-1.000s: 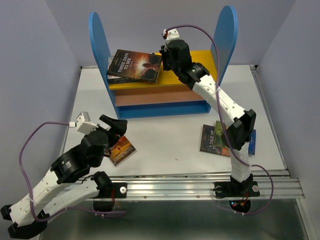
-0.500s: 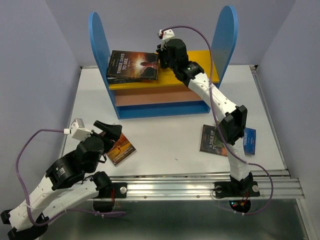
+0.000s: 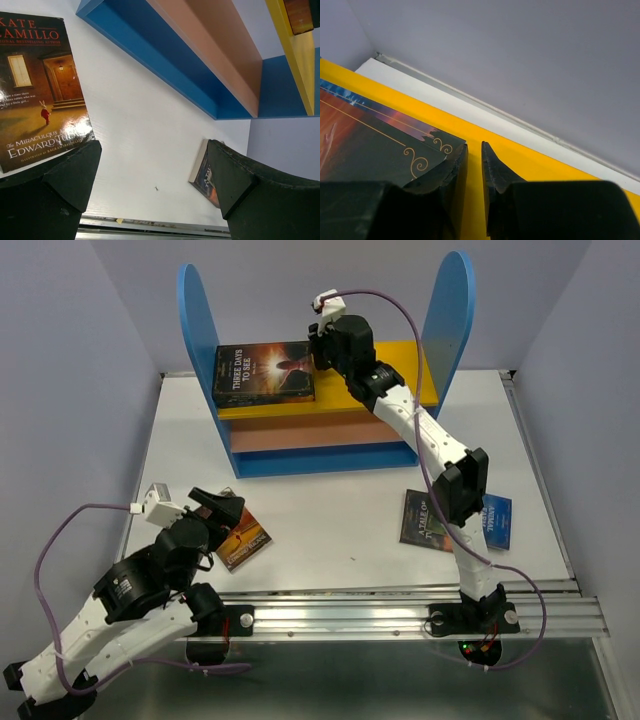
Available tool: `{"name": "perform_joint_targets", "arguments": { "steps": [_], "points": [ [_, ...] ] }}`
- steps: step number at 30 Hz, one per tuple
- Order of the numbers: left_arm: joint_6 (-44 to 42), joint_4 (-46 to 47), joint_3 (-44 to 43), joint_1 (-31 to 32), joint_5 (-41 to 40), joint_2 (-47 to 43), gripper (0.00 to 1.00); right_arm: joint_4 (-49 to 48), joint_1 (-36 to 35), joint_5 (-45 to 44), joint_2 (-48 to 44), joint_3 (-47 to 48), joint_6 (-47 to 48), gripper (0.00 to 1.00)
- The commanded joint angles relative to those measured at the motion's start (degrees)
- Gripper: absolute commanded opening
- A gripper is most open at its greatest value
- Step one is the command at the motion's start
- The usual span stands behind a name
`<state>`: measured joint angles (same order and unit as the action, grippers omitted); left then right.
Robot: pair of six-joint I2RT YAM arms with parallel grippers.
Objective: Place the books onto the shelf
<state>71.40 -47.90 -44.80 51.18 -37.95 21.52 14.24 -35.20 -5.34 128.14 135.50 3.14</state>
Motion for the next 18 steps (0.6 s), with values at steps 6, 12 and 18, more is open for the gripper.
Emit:
{"name": "perform_joint_targets", "arguments": {
  "steps": [6,12,18],
  "points": [
    [1.1,0.3,2.1,0.1,0.3,-1.7,0.99,-7.3,-0.6,5.6,1.5,3.6,-0.6,0.31],
    [0.0,1.5,0.4,0.1,-0.2,-1.6,0.99,-7.3,-0.6,-4.0,-0.9,1.9,-1.7,0.38],
    [-6.8,8.4,-3.0,0.1,0.9,4.0,0.99,-7.3,-0.6,-16.8,-10.3,-5.9,-3.0,1.0]
  ]
}}
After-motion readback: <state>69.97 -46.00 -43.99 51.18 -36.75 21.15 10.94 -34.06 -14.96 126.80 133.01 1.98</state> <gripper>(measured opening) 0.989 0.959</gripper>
